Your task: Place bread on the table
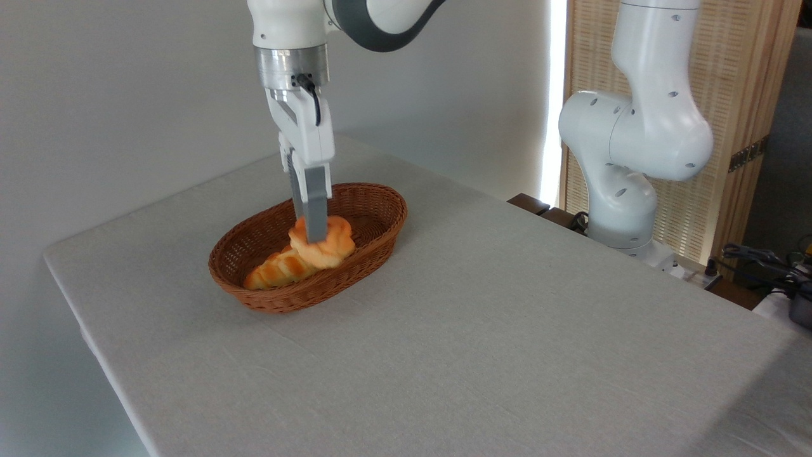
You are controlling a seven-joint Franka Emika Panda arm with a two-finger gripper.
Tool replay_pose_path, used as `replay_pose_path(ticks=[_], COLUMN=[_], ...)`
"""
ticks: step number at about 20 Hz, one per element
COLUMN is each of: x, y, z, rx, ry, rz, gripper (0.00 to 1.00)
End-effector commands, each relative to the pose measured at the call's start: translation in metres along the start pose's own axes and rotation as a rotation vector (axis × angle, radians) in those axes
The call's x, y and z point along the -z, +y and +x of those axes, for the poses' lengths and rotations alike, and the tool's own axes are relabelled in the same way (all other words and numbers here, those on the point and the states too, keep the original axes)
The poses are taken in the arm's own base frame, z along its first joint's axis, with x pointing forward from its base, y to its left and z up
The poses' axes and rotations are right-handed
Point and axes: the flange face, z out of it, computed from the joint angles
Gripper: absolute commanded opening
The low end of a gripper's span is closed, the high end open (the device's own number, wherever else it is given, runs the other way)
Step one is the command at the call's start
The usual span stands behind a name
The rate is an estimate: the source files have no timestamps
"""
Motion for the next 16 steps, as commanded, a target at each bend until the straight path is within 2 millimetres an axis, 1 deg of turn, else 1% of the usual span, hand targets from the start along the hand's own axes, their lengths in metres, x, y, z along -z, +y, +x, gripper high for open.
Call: replay_pose_path(ticks=[1, 2, 4, 5, 6, 7, 9, 10, 12, 13, 14, 16], x=[-0.024, -0.033, -0.048, -0.06, -0.065, -0.075, -0.089, -0.093, -0.096, -0.096, -0.099, -0.098], y=[-0.037, -0.046, -0.051, -0.055, -0.056, -0.059, -0.062, -0.062, -0.066, -0.066, -0.068, -0.076], z=[-0.032, -0.04, -0.041, -0.042, -0.041, -0.04, -0.037, -0.036, -0.033, -0.032, -0.033, -0.039], rx=[-0.133, -0.156, -0.16, -0.158, -0.16, -0.163, -0.17, -0.17, -0.171, -0.171, -0.17, -0.153], ry=[-0.176, -0.217, -0.238, -0.244, -0.244, -0.249, -0.246, -0.247, -0.228, -0.224, -0.22, -0.207], rz=[0.029, 0.034, 0.016, 0.005, 0.002, -0.004, -0.004, -0.009, 0.01, 0.014, 0.016, 0.032], gripper=[0.53, 0.53, 0.54, 0.55, 0.55, 0.57, 0.72, 0.76, 0.95, 0.99, 1.0, 1.0])
